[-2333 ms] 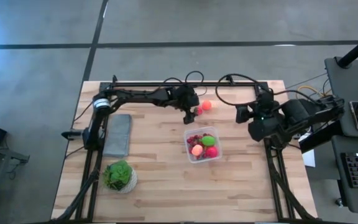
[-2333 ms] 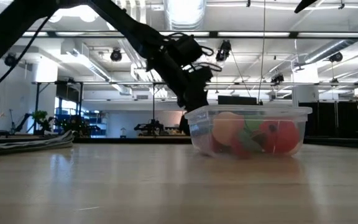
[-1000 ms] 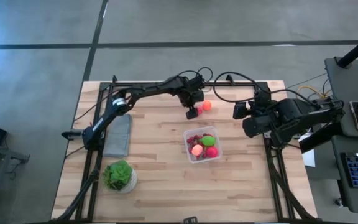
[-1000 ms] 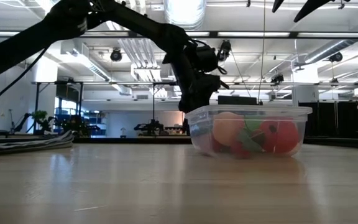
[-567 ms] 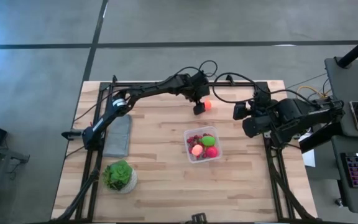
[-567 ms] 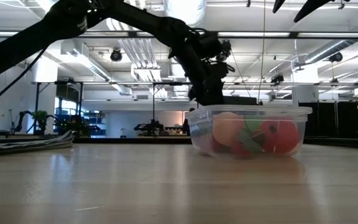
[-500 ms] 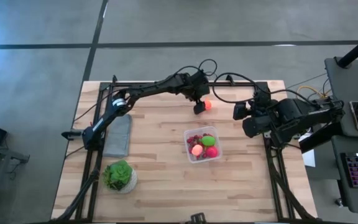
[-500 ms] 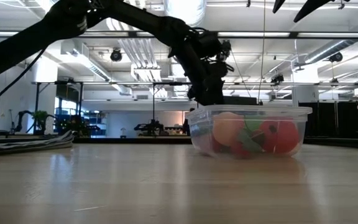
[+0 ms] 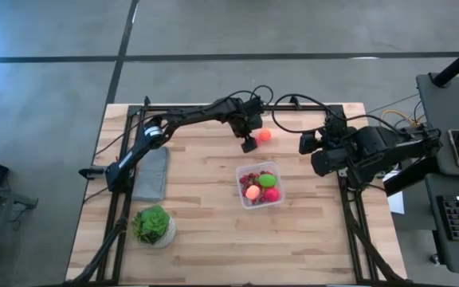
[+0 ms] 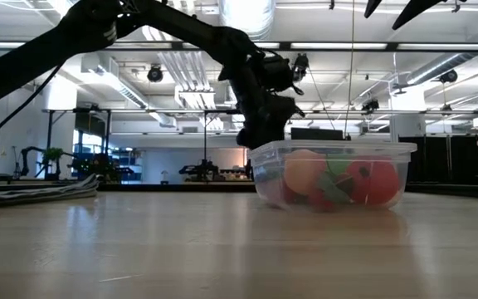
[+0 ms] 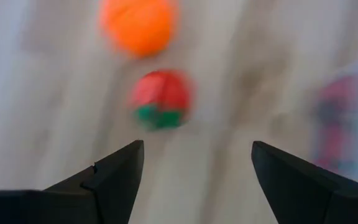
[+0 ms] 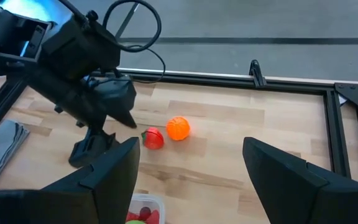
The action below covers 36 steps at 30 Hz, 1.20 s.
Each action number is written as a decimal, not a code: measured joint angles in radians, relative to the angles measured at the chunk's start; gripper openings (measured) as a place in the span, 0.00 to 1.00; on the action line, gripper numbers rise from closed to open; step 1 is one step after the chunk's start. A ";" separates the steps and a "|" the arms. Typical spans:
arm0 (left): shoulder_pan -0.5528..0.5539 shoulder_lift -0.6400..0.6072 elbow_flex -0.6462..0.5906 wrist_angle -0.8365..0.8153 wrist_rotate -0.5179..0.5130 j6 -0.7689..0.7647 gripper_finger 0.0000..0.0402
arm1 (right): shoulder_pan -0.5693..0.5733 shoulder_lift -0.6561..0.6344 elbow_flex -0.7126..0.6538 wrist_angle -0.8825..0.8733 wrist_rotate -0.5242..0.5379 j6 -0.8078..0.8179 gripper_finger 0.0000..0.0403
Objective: Pick and placing Produce into tupperware
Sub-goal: Put the tangerine into the transparent bin
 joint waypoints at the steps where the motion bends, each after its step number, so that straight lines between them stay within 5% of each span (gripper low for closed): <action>1: -0.002 0.000 0.000 0.021 0.046 -0.001 0.70 | 0.000 0.000 0.000 0.000 0.000 -0.001 0.69; 8: -0.005 0.001 -0.001 0.272 0.311 -0.224 0.70 | 0.000 0.000 -0.005 0.000 0.000 -0.001 0.68; 17: 0.016 -0.012 0.006 0.343 0.290 -0.440 0.70 | -0.022 -0.010 -0.056 0.001 -0.091 0.086 0.68; 24: 0.048 -0.098 -0.020 0.118 0.216 -0.302 0.70 | -0.106 -0.049 -0.164 0.002 -0.234 0.140 0.66; 30: 0.088 -0.118 -0.102 -0.009 0.206 -0.236 0.70 | -0.228 -0.076 -0.249 0.090 -0.382 0.006 0.62; 36: 0.109 -0.115 -0.280 0.127 0.295 -0.404 0.70 | -0.308 -0.079 -0.302 0.239 -0.405 -0.134 0.55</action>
